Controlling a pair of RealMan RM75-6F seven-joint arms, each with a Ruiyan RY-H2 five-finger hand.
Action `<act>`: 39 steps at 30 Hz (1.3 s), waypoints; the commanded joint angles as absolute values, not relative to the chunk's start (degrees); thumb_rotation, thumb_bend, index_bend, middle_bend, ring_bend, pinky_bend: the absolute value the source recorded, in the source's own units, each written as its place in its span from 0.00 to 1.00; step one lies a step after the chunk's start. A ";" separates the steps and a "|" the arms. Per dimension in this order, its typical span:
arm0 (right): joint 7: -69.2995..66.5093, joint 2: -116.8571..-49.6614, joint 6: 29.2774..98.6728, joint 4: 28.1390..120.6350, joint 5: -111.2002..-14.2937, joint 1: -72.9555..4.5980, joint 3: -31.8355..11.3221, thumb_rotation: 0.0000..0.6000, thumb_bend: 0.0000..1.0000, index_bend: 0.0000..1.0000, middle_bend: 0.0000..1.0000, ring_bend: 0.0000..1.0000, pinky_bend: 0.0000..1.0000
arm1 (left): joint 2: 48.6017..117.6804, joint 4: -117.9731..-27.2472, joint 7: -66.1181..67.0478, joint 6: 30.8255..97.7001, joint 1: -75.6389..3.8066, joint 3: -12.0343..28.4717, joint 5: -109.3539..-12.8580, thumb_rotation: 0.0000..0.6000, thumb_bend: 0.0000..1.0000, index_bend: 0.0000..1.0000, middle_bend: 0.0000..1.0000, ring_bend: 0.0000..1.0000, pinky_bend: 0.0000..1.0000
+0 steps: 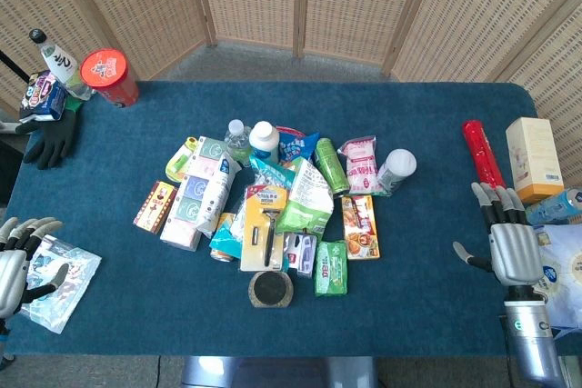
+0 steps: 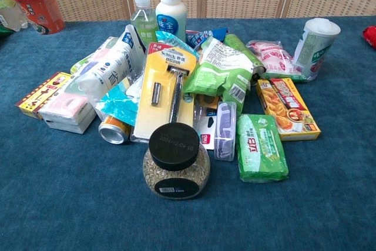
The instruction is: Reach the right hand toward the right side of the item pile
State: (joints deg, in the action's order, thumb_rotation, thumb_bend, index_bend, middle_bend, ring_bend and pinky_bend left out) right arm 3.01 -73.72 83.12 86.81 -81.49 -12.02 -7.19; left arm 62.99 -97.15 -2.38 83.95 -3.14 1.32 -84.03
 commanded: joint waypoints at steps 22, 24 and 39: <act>-45.41 -80.10 67.14 76.00 -81.08 -20.30 -11.34 0.88 0.22 0.00 0.00 0.00 0.00 | 59.54 -102.62 -0.83 88.07 -2.53 0.83 -89.63 0.90 0.40 0.18 0.22 0.17 0.00; -47.44 -81.17 66.03 73.96 -80.60 -21.34 -12.00 0.88 0.22 0.00 0.00 0.00 0.00 | 59.15 -103.23 -0.35 88.65 -2.26 0.77 -89.94 0.89 0.40 0.18 0.22 0.17 0.00; -57.27 -88.81 56.91 57.53 -78.99 -28.89 -13.67 0.89 0.22 0.00 0.00 0.00 0.00 | 58.49 -105.29 1.65 89.08 -1.79 0.16 -90.91 0.89 0.40 0.18 0.22 0.17 0.00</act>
